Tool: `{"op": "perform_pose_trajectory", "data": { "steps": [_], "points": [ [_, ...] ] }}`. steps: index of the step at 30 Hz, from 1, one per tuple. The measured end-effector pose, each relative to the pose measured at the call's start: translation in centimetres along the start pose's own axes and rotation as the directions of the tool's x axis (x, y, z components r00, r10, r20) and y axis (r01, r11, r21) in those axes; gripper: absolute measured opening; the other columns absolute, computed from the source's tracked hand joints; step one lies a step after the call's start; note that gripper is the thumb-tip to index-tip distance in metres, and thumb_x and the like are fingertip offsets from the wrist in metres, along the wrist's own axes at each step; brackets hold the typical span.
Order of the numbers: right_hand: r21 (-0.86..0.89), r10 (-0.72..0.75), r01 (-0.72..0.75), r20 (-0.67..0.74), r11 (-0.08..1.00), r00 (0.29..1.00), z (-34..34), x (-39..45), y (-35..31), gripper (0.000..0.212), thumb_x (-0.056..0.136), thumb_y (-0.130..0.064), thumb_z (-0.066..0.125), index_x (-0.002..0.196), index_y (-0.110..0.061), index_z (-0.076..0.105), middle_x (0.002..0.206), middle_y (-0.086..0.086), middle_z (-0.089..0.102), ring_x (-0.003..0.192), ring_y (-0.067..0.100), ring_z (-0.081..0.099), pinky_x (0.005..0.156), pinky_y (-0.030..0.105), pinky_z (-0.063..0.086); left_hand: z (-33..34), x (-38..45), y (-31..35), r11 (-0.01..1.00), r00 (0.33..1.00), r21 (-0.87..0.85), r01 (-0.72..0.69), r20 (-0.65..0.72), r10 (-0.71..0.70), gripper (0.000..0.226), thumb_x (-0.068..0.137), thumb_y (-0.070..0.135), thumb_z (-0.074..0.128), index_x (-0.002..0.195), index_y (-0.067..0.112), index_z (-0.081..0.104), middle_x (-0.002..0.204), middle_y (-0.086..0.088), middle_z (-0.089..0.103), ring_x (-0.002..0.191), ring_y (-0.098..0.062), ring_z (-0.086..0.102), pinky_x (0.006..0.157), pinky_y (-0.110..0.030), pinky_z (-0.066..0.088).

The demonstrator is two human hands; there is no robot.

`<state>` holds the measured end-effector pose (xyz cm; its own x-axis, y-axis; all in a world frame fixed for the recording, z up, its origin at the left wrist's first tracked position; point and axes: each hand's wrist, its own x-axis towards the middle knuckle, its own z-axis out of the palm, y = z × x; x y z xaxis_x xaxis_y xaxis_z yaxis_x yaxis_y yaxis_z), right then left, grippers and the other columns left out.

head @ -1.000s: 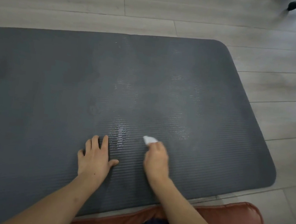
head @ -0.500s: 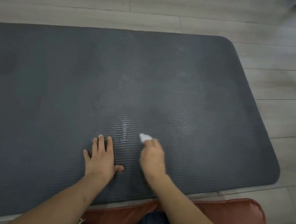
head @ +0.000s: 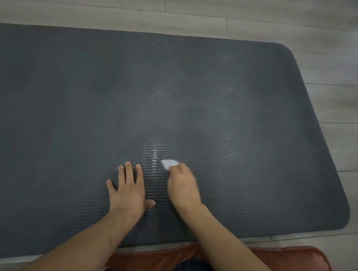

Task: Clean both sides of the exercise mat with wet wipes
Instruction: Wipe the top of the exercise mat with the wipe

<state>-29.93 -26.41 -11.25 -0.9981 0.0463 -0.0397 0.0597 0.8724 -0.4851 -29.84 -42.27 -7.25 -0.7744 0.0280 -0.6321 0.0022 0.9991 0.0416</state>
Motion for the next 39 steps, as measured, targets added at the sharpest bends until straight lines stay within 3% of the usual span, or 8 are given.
{"op": "perform_pose_trajectory", "data": {
  "steps": [3,9,12,15,21,29,33,39],
  "points": [
    [-0.101,-0.270,0.277,0.081,0.955,0.959,-0.7,1.0,2.2,0.018,0.088,-0.010,0.054,0.102,-0.008,0.066,0.097,0.012,0.058,0.091,0.031,0.057,0.075,0.044,0.056,0.1,0.1,0.0,1.000,1.000,-0.005,-0.007,0.006,0.007,0.121,0.091,0.064,0.064,0.160,0.014,-0.022,0.167,-0.016,-0.028,0.156,-0.035,-0.021,0.125,-0.066,0.006],
    [-0.105,0.185,-0.214,-0.235,0.971,0.954,-6.3,5.3,8.7,0.023,0.087,0.003,0.058,0.107,0.000,0.069,0.098,0.018,0.062,0.090,0.038,0.060,0.080,0.040,0.053,-0.1,0.2,0.0,1.000,0.999,0.010,-0.024,0.041,0.023,0.120,0.093,0.064,0.061,0.158,0.011,-0.026,0.166,-0.019,-0.030,0.155,-0.038,-0.023,0.124,-0.068,0.005],
    [-0.008,-0.102,0.101,-0.088,0.995,0.991,-3.1,1.5,4.4,0.039,0.084,0.006,0.053,0.119,-0.006,0.068,0.113,0.012,0.064,0.104,0.029,0.060,0.100,0.038,0.050,-0.1,0.2,0.0,1.000,0.999,0.005,-0.022,0.049,0.022,0.120,0.093,0.063,0.061,0.158,0.011,-0.026,0.165,-0.020,-0.030,0.155,-0.039,-0.024,0.124,-0.068,0.005],
    [-0.008,-0.326,0.329,0.111,0.944,0.939,-2.6,-0.4,3.9,0.023,0.090,-0.001,0.055,0.110,-0.007,0.066,0.103,0.008,0.059,0.095,0.026,0.058,0.091,0.039,0.052,0.0,0.2,0.0,1.000,0.999,0.006,-0.018,0.042,0.018,0.120,0.093,0.063,0.061,0.159,0.012,-0.025,0.166,-0.019,-0.029,0.155,-0.038,-0.023,0.124,-0.068,0.005],
    [-0.008,-0.334,0.340,0.163,0.940,0.928,-4.5,-0.3,4.3,0.022,0.097,-0.028,0.062,0.110,-0.011,0.066,0.104,0.003,0.053,0.095,0.021,0.052,0.088,0.030,0.048,-0.1,0.2,0.0,1.000,0.998,-0.013,-0.015,0.055,0.015,0.121,0.093,0.061,0.063,0.159,0.013,-0.026,0.165,-0.018,-0.031,0.155,-0.037,-0.025,0.124,-0.068,0.003],
    [-0.031,-0.384,0.388,0.102,0.921,0.918,-5.0,2.0,4.0,0.012,0.094,-0.012,0.056,0.100,-0.015,0.066,0.097,0.005,0.062,0.084,0.028,0.056,0.080,0.040,0.050,-0.1,0.4,0.2,1.000,0.997,0.022,-0.009,0.072,0.007,0.123,0.093,0.062,0.064,0.158,0.011,-0.026,0.165,-0.020,-0.029,0.155,-0.040,-0.023,0.123,-0.070,0.007],
    [-0.067,-0.214,0.209,-0.079,0.976,0.974,-5.8,11.1,4.0,0.020,0.088,-0.004,0.060,0.106,-0.007,0.068,0.094,0.015,0.066,0.083,0.037,0.059,0.078,0.044,0.051,0.0,0.6,0.2,0.998,0.997,0.062,-0.012,0.072,0.008,0.122,0.093,0.064,0.061,0.157,0.008,-0.027,0.165,-0.023,-0.028,0.155,-0.042,-0.022,0.122,-0.072,0.009],
    [-0.081,-0.253,0.253,0.004,0.964,0.967,-4.6,14.6,4.4,0.013,0.093,-0.008,0.063,0.094,-0.006,0.076,0.085,0.013,0.059,0.077,0.035,0.057,0.069,0.045,0.053,0.2,0.7,0.1,0.996,0.997,0.092,-0.012,0.075,0.005,0.122,0.094,0.065,0.059,0.157,0.007,-0.027,0.164,-0.025,-0.028,0.154,-0.044,-0.022,0.121,-0.072,0.010]
  ]
}}
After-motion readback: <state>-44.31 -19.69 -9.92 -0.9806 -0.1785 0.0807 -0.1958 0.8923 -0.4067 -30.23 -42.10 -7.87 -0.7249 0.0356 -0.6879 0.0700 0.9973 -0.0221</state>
